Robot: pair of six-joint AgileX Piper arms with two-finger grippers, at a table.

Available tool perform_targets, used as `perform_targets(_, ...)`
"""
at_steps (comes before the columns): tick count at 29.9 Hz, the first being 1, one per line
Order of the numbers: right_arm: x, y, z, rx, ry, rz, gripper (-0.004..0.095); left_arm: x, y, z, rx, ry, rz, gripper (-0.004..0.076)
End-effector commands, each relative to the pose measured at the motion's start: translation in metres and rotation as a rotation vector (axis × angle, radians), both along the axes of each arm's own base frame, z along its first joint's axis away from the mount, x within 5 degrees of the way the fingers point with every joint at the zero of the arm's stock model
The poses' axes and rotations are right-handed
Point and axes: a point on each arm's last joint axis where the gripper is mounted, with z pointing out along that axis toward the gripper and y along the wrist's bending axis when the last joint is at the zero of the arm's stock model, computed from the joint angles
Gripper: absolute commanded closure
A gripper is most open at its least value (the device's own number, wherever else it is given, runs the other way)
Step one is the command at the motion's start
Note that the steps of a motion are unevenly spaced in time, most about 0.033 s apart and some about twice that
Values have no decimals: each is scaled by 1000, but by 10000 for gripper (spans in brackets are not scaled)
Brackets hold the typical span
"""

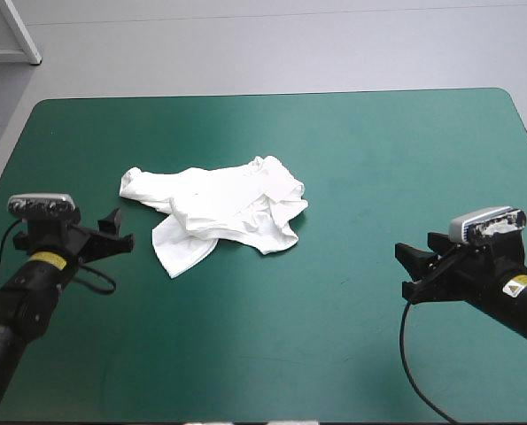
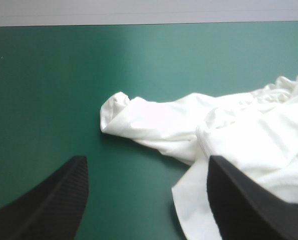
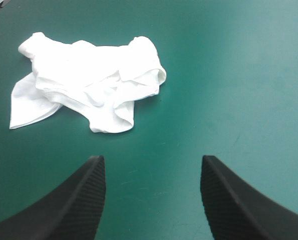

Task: Fold the cloth

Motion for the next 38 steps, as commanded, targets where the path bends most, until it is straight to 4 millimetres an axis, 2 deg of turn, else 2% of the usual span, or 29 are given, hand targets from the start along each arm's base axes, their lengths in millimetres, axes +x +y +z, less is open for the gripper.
perform_targets(1,14,5,16,36,-47,34,378,44,-4,15,-28,-50,9,237)
perform_targets(9,29,8,8,44,28,63,378,139,-12,-25,-10,210,7,237)
perform_targets(12,29,9,7,47,32,78,378,162,-13,-37,-8,231,10,237)
perform_targets(16,27,11,6,58,60,105,378,182,-14,-53,-8,218,14,237)
perform_targets(21,22,27,8,89,58,189,378,198,2,-79,-62,263,89,237)
perform_targets(25,33,44,3,76,44,202,378,202,12,-88,-62,273,115,260)
perform_targets(28,50,66,-9,55,72,228,378,203,16,-90,-53,275,118,353)
perform_targets(34,92,118,-33,-33,82,274,378,203,16,-89,4,266,85,693)
perform_targets(38,120,138,-43,-62,133,284,378,203,16,-90,43,267,62,701)
